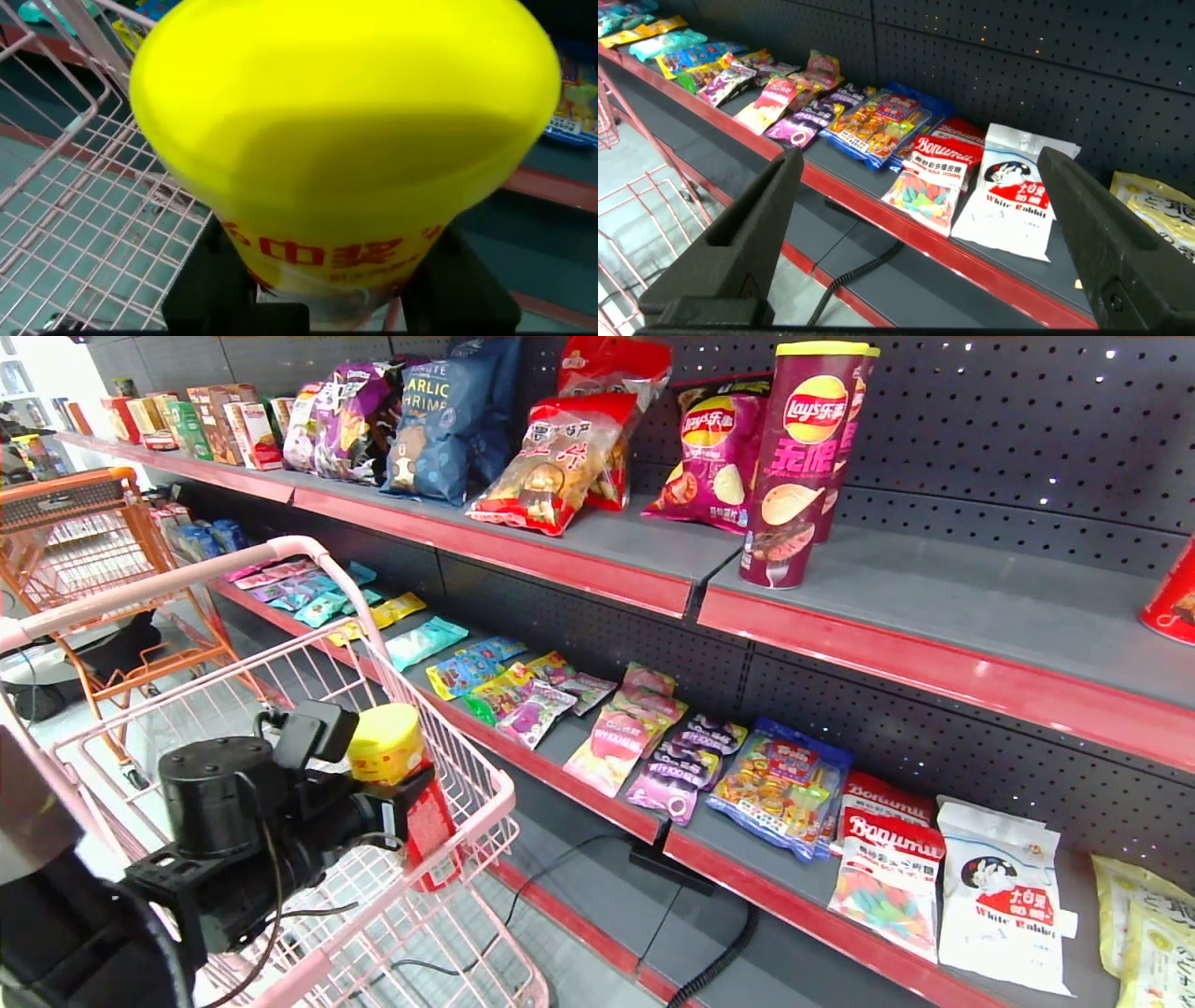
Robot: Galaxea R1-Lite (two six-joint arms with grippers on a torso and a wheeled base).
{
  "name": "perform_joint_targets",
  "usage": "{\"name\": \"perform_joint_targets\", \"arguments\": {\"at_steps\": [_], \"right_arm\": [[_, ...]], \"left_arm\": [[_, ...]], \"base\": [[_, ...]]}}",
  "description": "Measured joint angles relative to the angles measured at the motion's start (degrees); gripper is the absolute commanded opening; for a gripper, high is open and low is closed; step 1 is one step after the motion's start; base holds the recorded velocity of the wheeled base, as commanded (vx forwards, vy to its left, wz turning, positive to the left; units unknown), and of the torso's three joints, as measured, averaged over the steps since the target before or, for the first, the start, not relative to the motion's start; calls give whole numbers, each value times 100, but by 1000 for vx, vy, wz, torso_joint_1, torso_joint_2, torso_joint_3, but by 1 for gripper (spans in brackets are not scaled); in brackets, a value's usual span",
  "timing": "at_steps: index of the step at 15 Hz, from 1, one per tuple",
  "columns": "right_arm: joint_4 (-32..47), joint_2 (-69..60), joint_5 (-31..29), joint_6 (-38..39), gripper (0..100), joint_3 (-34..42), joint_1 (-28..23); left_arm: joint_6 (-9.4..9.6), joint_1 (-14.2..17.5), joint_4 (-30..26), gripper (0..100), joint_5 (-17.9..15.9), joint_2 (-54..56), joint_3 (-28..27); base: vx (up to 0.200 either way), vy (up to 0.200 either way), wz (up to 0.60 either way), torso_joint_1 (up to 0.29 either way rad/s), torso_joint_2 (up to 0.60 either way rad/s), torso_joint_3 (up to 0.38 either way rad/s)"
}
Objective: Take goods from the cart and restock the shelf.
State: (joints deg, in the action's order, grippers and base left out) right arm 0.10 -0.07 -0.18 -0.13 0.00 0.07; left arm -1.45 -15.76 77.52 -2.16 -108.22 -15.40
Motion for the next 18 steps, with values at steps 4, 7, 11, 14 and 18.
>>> {"name": "perform_joint_targets", "arguments": {"at_steps": [4,7,11,14,18], "right_arm": [[0,0,2,4,100,0,0],[0,0,0,0,100,0,0],[4,0,0,4,100,0,0],[0,0,0,6,100,0,-7],[-2,0,2,9,100,0,-2]], "left_arm": [[9,96,-1588,0,13,1935,241],[-2,218,-4317,0,-93,3906,-179],[22,347,-6534,0,-115,6122,-808],[207,386,-6747,0,-20,6963,-985],[207,391,-6901,0,140,7591,-902]], "base": [[0,0,0,0,0,0],[0,0,0,0,0,0],[0,0,0,19,-60,-40],[0,0,0,147,-429,-281],[0,0,0,185,-520,-339]]}}
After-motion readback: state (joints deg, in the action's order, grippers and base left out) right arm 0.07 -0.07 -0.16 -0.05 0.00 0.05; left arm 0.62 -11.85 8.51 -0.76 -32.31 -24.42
